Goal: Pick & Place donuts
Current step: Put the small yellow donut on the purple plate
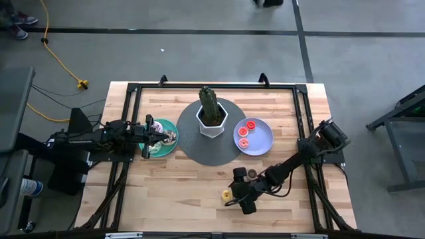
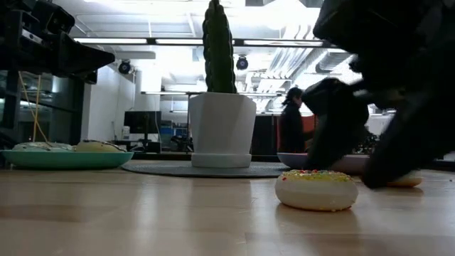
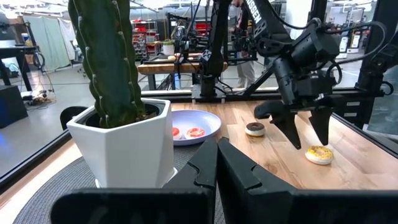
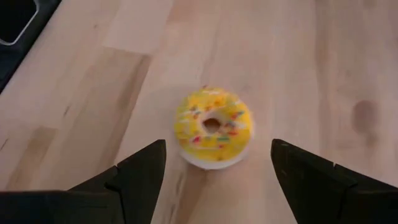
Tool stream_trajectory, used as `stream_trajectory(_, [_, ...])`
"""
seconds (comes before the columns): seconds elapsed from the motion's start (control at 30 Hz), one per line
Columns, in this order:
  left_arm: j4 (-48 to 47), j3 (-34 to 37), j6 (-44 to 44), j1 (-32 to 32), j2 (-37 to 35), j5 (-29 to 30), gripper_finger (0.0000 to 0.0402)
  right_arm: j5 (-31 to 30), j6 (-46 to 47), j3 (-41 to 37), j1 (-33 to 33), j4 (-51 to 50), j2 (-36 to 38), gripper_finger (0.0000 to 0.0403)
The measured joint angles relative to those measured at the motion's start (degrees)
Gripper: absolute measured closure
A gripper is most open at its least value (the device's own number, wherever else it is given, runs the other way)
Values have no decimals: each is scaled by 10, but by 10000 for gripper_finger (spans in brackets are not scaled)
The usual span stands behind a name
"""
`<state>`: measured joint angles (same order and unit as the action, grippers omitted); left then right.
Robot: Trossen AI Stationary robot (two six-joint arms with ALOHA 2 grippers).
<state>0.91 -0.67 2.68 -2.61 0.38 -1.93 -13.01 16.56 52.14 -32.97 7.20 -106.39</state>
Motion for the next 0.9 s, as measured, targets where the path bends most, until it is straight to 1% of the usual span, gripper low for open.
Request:
stream_trajectory(0.17, [0, 0, 0, 0, 0, 0, 401, 20, 1, 0, -2, 28, -22, 120])
stream_trajectory(0.47, [0, 0, 0, 0, 0, 0, 401, 5, 14, 3, 0, 62, -47, 120])
stream_trajectory(0.7, [0, 0, 0, 0, 0, 0, 401, 8, 14, 24, 0, 66, -68, 120])
stream_trajectory(0.9, [0, 0, 0, 0, 0, 0, 401, 6, 14, 27, 0, 63, -71, 126])
